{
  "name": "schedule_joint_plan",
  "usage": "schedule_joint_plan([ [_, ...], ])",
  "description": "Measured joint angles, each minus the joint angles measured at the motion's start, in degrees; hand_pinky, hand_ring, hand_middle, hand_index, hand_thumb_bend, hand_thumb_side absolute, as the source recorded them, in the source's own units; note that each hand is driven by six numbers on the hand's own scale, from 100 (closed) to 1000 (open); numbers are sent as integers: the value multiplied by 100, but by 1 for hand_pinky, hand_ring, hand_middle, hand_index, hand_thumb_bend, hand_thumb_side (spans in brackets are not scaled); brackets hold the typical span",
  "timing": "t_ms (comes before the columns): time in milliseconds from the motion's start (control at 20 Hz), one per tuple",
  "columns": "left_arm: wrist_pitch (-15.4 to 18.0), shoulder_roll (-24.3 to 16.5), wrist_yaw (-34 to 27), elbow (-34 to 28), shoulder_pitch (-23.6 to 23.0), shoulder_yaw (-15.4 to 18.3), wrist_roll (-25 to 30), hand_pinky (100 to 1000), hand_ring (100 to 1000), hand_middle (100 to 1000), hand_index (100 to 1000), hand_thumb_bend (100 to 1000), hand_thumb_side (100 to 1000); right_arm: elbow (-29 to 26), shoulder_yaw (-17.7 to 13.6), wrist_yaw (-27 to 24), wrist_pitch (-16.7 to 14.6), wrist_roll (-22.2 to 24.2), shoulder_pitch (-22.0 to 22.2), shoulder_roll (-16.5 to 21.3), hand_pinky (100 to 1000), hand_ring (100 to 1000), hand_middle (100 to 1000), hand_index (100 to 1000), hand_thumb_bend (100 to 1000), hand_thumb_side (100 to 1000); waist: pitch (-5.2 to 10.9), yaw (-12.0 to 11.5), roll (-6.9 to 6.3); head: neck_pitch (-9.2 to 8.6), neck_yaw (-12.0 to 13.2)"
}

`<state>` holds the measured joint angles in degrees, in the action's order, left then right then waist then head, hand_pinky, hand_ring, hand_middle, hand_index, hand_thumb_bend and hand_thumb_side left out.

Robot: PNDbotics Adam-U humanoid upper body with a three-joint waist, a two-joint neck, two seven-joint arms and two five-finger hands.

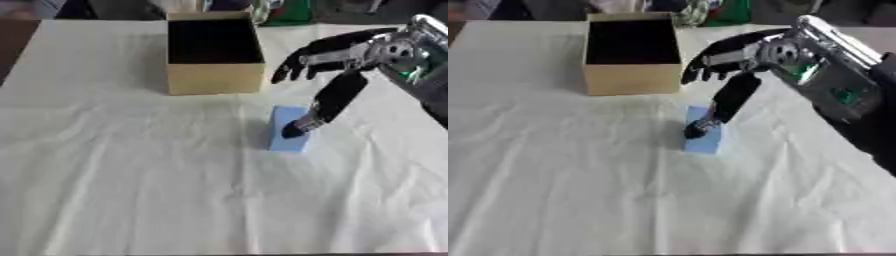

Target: Pick up objects on the table and place them in the box.

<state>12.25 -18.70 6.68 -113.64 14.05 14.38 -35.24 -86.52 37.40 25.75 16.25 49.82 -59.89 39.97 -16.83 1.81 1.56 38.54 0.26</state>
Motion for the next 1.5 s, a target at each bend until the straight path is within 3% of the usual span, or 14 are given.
schedule_joint_plan([
  [950,13,7,-23,0,7,1,14,724,560,513,796,378,161,985,-67,219,-379,24,243,-331,842,911,880,928,632,514,-55,-74,0,-42,-31],
  [1100,13,8,-33,0,7,1,14,724,560,512,796,376,163,1084,-67,266,-401,-10,243,-404,835,899,842,911,612,518,-58,-82,0,-55,-41],
  [1150,13,9,-35,0,8,1,14,724,560,511,796,375,164,1113,-67,287,-401,-37,244,-429,819,869,774,851,557,511,-60,-84,0,-59,-42],
  [1200,13,9,-36,0,8,1,15,724,560,511,796,375,164,1142,-68,315,-391,-76,244,-453,819,869,774,851,557,511,-62,-86,0,-60,-42],
  [1300,13,10,-36,0,8,1,15,725,560,511,796,375,165,1182,-71,368,-353,-181,244,-493,798,826,701,794,464,397,-62,-92,0,-61,-42],
  [1350,13,10,-37,0,8,1,16,725,560,511,796,375,165,1201,-74,389,-330,-241,244,-509,798,826,701,794,464,397,-62,-94,0,-61,-42],
  [1400,13,10,-37,0,8,1,16,725,560,511,795,373,165,1213,-83,394,-305,-303,244,-521,787,805,673,773,437,278,-62,-95,0,-61,-42],
  [1500,13,10,-37,0,8,1,17,725,560,510,795,373,165,1212,-107,387,-251,-409,244,-545,785,800,668,770,434,236,-62,-98,0,-61,-41],
])
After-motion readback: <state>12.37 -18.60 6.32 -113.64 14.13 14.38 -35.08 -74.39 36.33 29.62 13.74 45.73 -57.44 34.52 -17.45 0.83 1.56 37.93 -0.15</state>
